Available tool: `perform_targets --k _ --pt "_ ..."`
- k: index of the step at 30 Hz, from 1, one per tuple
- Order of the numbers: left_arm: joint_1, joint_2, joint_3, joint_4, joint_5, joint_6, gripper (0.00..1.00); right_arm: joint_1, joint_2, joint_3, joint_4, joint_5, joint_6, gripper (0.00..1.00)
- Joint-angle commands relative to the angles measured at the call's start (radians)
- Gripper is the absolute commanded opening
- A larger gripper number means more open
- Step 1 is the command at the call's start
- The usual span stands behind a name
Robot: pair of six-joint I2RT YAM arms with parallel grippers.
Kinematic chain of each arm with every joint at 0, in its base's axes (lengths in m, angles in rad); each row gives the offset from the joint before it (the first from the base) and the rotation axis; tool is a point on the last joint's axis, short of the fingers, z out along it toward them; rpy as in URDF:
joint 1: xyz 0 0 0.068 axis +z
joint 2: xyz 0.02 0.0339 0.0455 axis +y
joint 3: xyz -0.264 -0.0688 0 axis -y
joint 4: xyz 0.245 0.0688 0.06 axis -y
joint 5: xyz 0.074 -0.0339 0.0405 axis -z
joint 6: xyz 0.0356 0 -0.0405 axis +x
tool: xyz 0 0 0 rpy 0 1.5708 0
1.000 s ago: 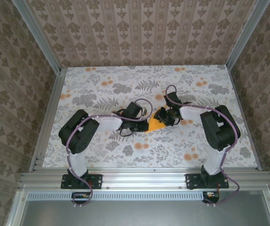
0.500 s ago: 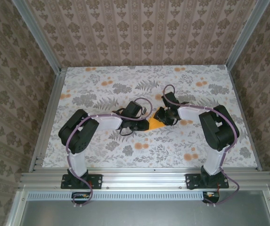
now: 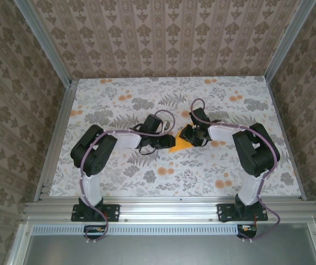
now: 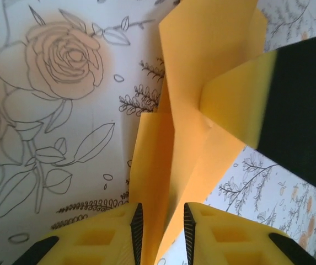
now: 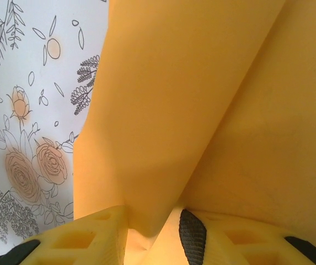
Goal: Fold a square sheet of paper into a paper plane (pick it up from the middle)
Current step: Fourth fold the wing at the center of the table.
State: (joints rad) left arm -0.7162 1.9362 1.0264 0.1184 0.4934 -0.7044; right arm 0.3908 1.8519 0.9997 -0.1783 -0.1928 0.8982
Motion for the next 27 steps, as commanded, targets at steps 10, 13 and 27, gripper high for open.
perform_targets --k 10,13,27 --pt "0.018 0.054 0.056 0.036 0.077 -0.006 0.29 -0.02 0.184 -0.127 -0.194 0.18 0.005 0.39" --pt "0.023 0.066 0.076 0.046 0.1 0.0 0.29 -0.019 0.186 -0.13 -0.193 0.18 0.005 0.39" --pt "-0.002 0.129 0.142 0.037 0.209 0.037 0.2 -0.02 0.183 -0.136 -0.193 0.175 0.005 0.39"
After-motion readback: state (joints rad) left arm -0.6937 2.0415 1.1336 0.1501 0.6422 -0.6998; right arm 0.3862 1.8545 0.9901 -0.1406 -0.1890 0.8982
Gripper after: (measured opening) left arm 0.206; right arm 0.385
